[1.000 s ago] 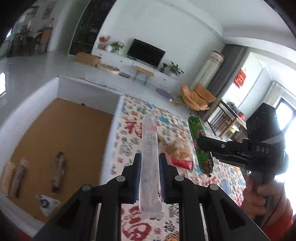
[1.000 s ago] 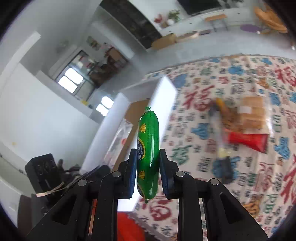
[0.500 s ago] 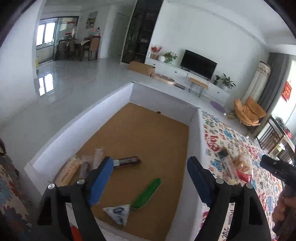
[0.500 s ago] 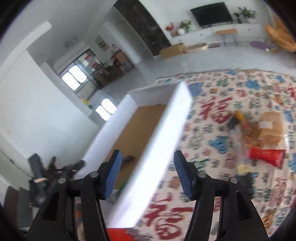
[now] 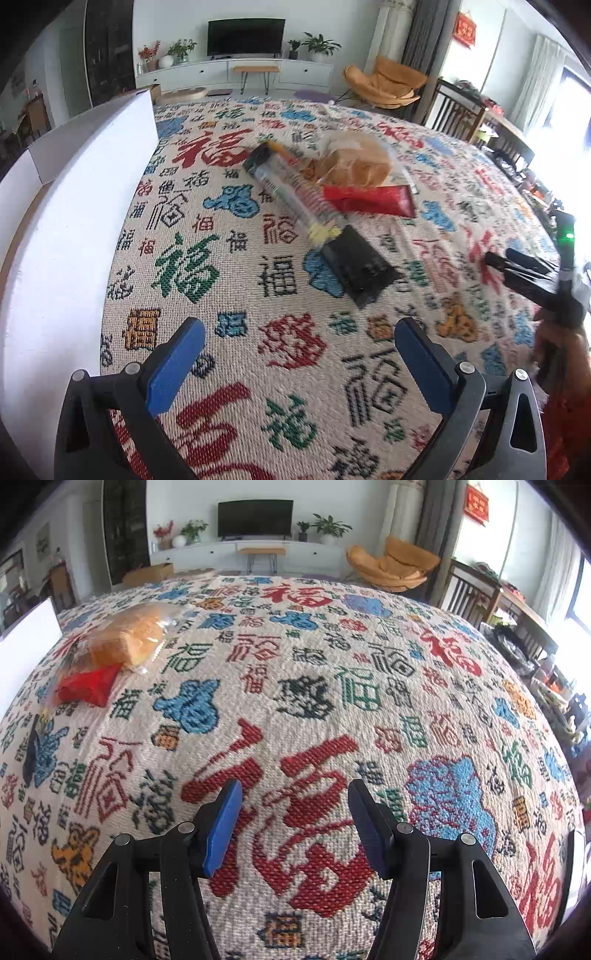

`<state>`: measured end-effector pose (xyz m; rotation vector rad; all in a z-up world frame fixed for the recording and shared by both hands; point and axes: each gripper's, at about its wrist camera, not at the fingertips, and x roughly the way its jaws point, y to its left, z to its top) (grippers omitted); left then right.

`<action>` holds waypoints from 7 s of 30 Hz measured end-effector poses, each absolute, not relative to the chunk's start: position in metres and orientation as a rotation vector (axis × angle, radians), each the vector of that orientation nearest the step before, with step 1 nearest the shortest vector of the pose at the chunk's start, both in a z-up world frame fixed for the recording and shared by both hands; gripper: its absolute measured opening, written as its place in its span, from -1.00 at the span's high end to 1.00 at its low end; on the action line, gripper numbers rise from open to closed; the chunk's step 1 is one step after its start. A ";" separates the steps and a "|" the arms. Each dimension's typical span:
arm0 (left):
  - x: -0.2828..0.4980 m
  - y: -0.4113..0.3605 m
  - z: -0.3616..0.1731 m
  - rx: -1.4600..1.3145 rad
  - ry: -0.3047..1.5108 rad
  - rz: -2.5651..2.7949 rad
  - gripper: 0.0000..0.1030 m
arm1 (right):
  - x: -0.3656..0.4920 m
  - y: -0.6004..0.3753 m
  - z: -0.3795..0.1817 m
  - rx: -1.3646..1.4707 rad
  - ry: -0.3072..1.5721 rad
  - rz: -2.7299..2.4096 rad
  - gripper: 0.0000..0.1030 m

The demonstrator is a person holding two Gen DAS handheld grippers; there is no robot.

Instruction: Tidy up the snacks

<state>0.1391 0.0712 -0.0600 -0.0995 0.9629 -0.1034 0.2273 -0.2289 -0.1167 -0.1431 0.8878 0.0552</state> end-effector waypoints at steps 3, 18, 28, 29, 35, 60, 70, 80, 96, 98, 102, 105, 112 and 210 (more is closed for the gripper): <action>0.154 0.082 -0.075 -0.124 0.945 -0.035 -0.97 | 0.224 -0.238 -0.118 -0.111 0.876 0.059 -0.38; 0.170 0.094 -0.108 -0.033 0.951 0.034 -1.00 | 0.228 -0.248 -0.123 -0.052 0.911 0.040 -0.66; 0.170 0.094 -0.109 -0.030 0.951 0.036 -1.00 | 0.228 -0.249 -0.124 -0.050 0.911 0.040 -0.66; 0.170 0.094 -0.109 -0.031 0.951 0.035 -1.00 | 0.228 -0.249 -0.124 -0.050 0.911 0.041 -0.66; 0.170 0.094 -0.109 -0.031 0.951 0.035 -1.00 | 0.228 -0.249 -0.124 -0.050 0.911 0.041 -0.66; 0.170 0.094 -0.109 -0.031 0.951 0.035 -1.00 | 0.228 -0.249 -0.124 -0.049 0.910 0.041 -0.66; 0.174 0.115 -0.096 -0.262 0.991 -0.057 -0.98 | 0.228 -0.249 -0.124 -0.050 0.910 0.040 -0.66; 0.224 0.032 -0.078 -0.159 0.998 -0.104 -0.97 | 0.229 -0.250 -0.124 -0.048 0.910 0.041 -0.66; 0.192 0.055 -0.089 -0.030 1.044 -0.030 0.58 | 0.229 -0.250 -0.125 -0.048 0.910 0.041 -0.66; 0.174 0.067 -0.086 -0.037 1.049 -0.039 0.58 | 0.229 -0.250 -0.125 -0.048 0.910 0.041 -0.66; 0.145 0.083 -0.083 -0.008 1.066 -0.038 0.57 | 0.229 -0.250 -0.125 -0.048 0.910 0.041 -0.66; 0.137 0.086 -0.084 0.003 1.089 -0.064 0.05 | 0.229 -0.249 -0.125 -0.048 0.910 0.041 -0.66; 0.156 0.068 -0.083 0.022 1.075 -0.148 -0.60 | 0.228 -0.249 -0.125 -0.047 0.910 0.041 -0.66; 0.188 0.124 -0.112 -0.066 0.952 0.108 -1.00 | 0.293 -0.016 -0.115 -0.572 1.095 0.742 0.64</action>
